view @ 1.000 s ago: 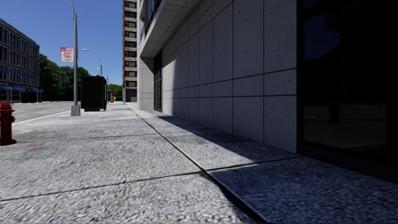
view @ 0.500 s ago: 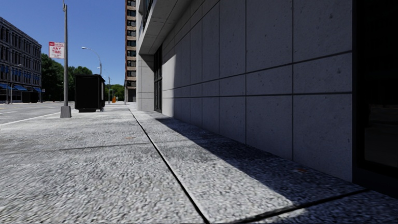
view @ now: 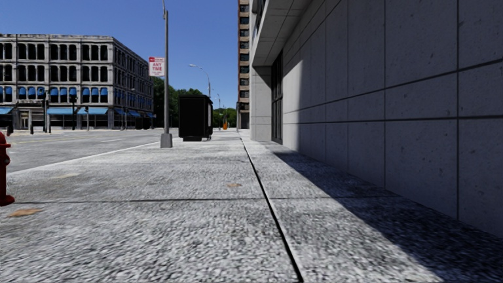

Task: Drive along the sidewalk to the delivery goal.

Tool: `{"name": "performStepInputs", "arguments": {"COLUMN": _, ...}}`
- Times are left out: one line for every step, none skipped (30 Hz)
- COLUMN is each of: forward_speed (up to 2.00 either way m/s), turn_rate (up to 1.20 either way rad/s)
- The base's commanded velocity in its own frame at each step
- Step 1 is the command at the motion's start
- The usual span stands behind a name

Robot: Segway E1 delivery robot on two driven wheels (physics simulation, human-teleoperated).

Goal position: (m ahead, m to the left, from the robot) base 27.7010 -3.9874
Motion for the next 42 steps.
{"name": "performStepInputs", "arguments": {"forward_speed": 2.0, "turn_rate": 0.0}}
{"name": "performStepInputs", "arguments": {"forward_speed": 2.0, "turn_rate": 0.0}}
{"name": "performStepInputs", "arguments": {"forward_speed": 2.0, "turn_rate": 0.0}}
{"name": "performStepInputs", "arguments": {"forward_speed": 2.0, "turn_rate": 0.0}}
{"name": "performStepInputs", "arguments": {"forward_speed": 2.0, "turn_rate": 0.0}}
{"name": "performStepInputs", "arguments": {"forward_speed": 2.0, "turn_rate": 0.0}}
{"name": "performStepInputs", "arguments": {"forward_speed": 2.0, "turn_rate": 0.0}}
{"name": "performStepInputs", "arguments": {"forward_speed": 2.0, "turn_rate": 0.0}}
{"name": "performStepInputs", "arguments": {"forward_speed": 2.0, "turn_rate": 0.0}}
{"name": "performStepInputs", "arguments": {"forward_speed": 2.0, "turn_rate": 0.0}}
{"name": "performStepInputs", "arguments": {"forward_speed": 2.0, "turn_rate": 0.0}}
{"name": "performStepInputs", "arguments": {"forward_speed": 2.0, "turn_rate": 0.0}}
{"name": "performStepInputs", "arguments": {"forward_speed": 2.0, "turn_rate": 0.0}}
{"name": "performStepInputs", "arguments": {"forward_speed": 2.0, "turn_rate": 0.0}}
{"name": "performStepInputs", "arguments": {"forward_speed": 2.0, "turn_rate": 0.0}}
{"name": "performStepInputs", "arguments": {"forward_speed": 2.0, "turn_rate": 0.01}}
{"name": "performStepInputs", "arguments": {"forward_speed": 2.0, "turn_rate": 0.51}}
{"name": "performStepInputs", "arguments": {"forward_speed": 2.0, "turn_rate": 0.51}}
{"name": "performStepInputs", "arguments": {"forward_speed": 2.0, "turn_rate": 0.76}}
{"name": "performStepInputs", "arguments": {"forward_speed": 2.0, "turn_rate": 0.97}}
{"name": "performStepInputs", "arguments": {"forward_speed": 2.0, "turn_rate": 1.02}}
{"name": "performStepInputs", "arguments": {"forward_speed": 2.0, "turn_rate": 0.6}}
{"name": "performStepInputs", "arguments": {"forward_speed": 2.0, "turn_rate": 0.15}}
{"name": "performStepInputs", "arguments": {"forward_speed": 2.0, "turn_rate": 0.15}}
{"name": "performStepInputs", "arguments": {"forward_speed": 2.0, "turn_rate": 0.07}}
{"name": "performStepInputs", "arguments": {"forward_speed": 2.0, "turn_rate": 0.03}}
{"name": "performStepInputs", "arguments": {"forward_speed": 2.0, "turn_rate": 0.0}}
{"name": "performStepInputs", "arguments": {"forward_speed": 2.0, "turn_rate": 0.0}}
{"name": "performStepInputs", "arguments": {"forward_speed": 2.0, "turn_rate": 0.0}}
{"name": "performStepInputs", "arguments": {"forward_speed": 2.0, "turn_rate": 0.0}}
{"name": "performStepInputs", "arguments": {"forward_speed": 2.0, "turn_rate": 0.0}}
{"name": "performStepInputs", "arguments": {"forward_speed": 2.0, "turn_rate": 0.0}}
{"name": "performStepInputs", "arguments": {"forward_speed": 2.0, "turn_rate": 0.0}}
{"name": "performStepInputs", "arguments": {"forward_speed": 2.0, "turn_rate": 0.0}}
{"name": "performStepInputs", "arguments": {"forward_speed": 2.0, "turn_rate": 0.0}}
{"name": "performStepInputs", "arguments": {"forward_speed": 2.0, "turn_rate": 0.0}}
{"name": "performStepInputs", "arguments": {"forward_speed": 2.0, "turn_rate": 0.0}}
{"name": "performStepInputs", "arguments": {"forward_speed": 2.0, "turn_rate": 0.0}}
{"name": "performStepInputs", "arguments": {"forward_speed": 2.0, "turn_rate": 0.0}}
{"name": "performStepInputs", "arguments": {"forward_speed": 2.0, "turn_rate": 0.0}}
{"name": "performStepInputs", "arguments": {"forward_speed": 2.0, "turn_rate": 0.0}}
{"name": "performStepInputs", "arguments": {"forward_speed": 2.0, "turn_rate": 0.0}}
